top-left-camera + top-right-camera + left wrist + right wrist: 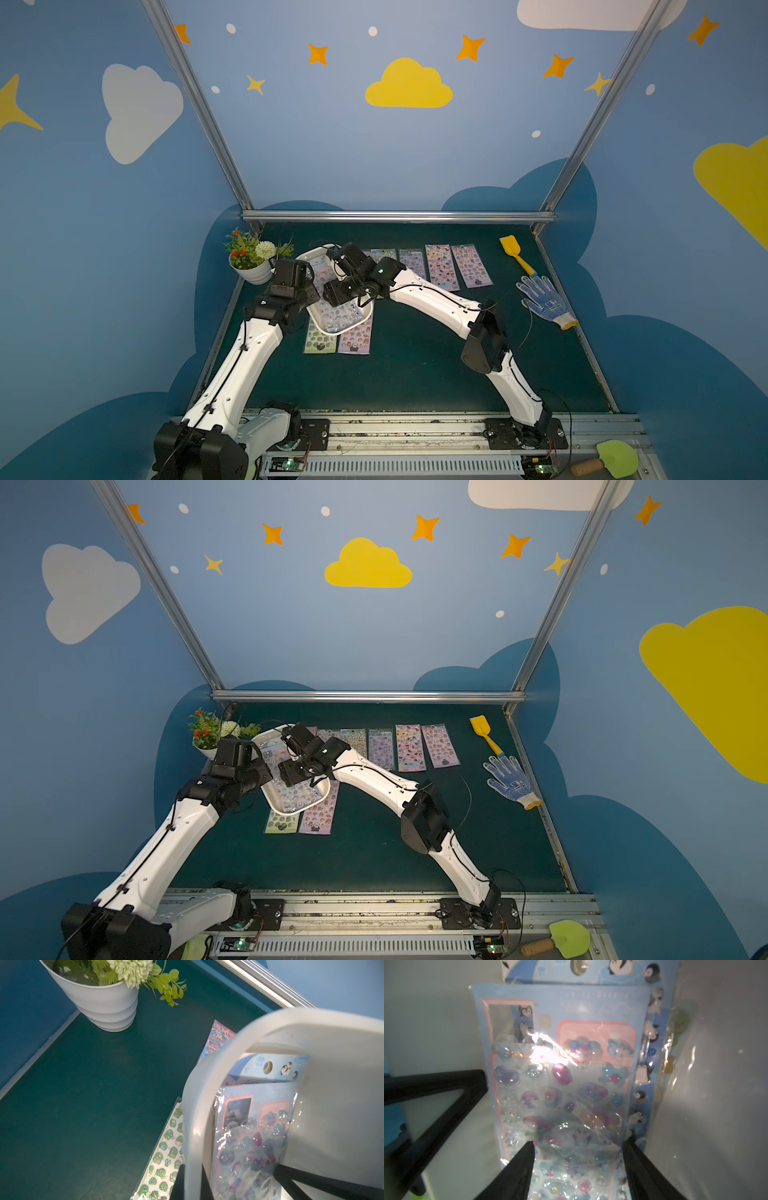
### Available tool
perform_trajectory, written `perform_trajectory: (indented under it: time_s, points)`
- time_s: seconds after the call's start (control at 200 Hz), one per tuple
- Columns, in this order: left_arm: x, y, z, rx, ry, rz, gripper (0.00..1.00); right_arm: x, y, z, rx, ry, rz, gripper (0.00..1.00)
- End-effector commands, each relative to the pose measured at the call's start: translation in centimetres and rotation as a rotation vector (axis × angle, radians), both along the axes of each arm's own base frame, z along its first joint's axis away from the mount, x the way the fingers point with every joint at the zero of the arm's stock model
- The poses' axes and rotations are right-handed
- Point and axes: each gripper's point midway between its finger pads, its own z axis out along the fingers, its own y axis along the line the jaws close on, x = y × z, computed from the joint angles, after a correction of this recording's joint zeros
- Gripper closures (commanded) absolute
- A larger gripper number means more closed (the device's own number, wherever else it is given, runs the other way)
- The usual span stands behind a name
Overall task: Take the stickers out of the storage box
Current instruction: Pick up the sticker from the storage box.
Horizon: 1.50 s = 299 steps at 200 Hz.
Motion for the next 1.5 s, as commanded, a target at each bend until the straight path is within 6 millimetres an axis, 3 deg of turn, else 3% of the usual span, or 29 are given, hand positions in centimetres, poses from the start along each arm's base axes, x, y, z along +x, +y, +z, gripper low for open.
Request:
perform_trajectory:
  time_s: [0.0,0.3,0.526,0.661,0.836,1.096,1.332,1.492]
  points:
    - [0.7,-0.4,1.7,-0.03,-0.065,-0.003,0.96,1.9,-0.9,-1.6,-0.072,-0.048,-0.038,0.28]
    - [0.7,-0.4,1.6,-0.029,-0.061,-0.006,0.96,3.6,-1.1,-2.4,-0.125,-0.099,-0.059,0.21]
    - [0.7,-0.4,1.6,-0.03,-0.061,-0.007,0.96,2.8,-0.4,-2.7,-0.094,-0.052,-0.016,0.21]
    - [0.8,-0.4,1.4,-0.027,-0.053,-0.008,0.96,1.9,-0.3,-1.6,-0.051,-0.032,0.011,0.28]
    - [0.8,-0.5,1.2,-0.029,-0.048,-0.009,0.96,0.6,-0.2,0.6,0.043,-0.012,0.043,0.45]
    - [1.0,-0.4,0.9,-0.025,-0.036,-0.009,0.96,-1.1,-0.2,3.8,0.144,0.007,0.106,0.57]
    - [1.1,-0.5,0.4,-0.023,-0.021,-0.01,0.96,-2.5,0.1,5.1,0.211,0.053,0.168,0.69]
    - [1.1,-0.4,0.3,-0.02,-0.017,-0.008,0.96,-3.2,0.3,5.4,0.267,0.114,0.2,0.71]
